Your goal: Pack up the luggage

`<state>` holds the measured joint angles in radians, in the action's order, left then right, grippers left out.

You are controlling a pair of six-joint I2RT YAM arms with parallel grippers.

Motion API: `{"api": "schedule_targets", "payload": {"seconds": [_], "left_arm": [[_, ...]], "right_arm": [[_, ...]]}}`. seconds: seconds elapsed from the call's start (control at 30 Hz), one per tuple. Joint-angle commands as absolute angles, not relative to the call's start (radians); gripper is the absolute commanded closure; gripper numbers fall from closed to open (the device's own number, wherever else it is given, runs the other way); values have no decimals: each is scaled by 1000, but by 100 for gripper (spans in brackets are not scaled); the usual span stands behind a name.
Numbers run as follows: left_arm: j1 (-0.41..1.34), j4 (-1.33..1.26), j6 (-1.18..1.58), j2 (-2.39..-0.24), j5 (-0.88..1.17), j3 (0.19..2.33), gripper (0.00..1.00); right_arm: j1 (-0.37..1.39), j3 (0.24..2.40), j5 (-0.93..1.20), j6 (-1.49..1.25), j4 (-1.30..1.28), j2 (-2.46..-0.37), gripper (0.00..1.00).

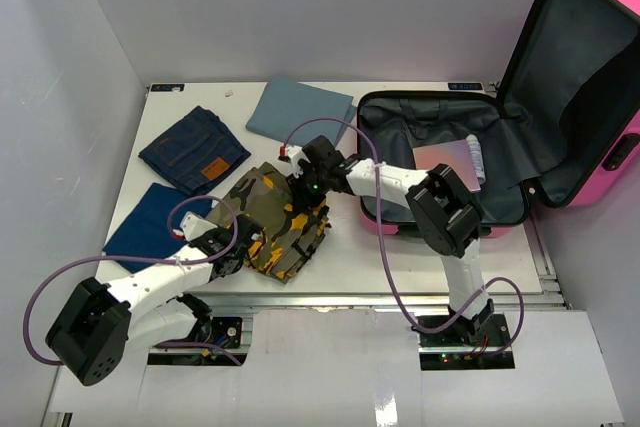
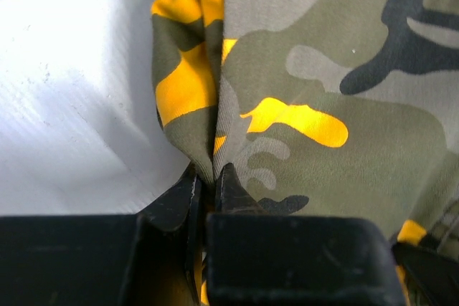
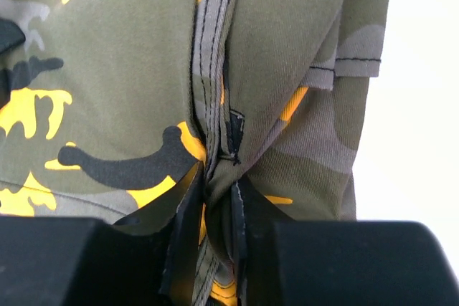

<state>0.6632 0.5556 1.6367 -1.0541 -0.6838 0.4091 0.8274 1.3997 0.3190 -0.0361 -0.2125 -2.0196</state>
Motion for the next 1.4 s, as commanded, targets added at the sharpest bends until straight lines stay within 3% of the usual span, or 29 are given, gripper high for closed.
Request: {"api": "schedule_targets", "payload": {"seconds": [0.0,0.47,0.8,1.13,1.37], "left_arm": [[665,564,1514,-1001,-685,447,100],[666,476,1236,-926,-674,636,100],[667,318,963,-1000,-601,837,100],[689,184,763,-1296,-379,1191,100],[750,98,698,-1594,-287,1475,100]], "right_arm": [[878,1312,210,-128,-180,-1879,92],[893,1216,42,-167,-120,-1646,92],[893,1303,-60,-161,-192,-1507,92],[826,1352,-261,-123,-305,-1307,92],[535,1271,-151,-126,-325,-1186,92]]}}
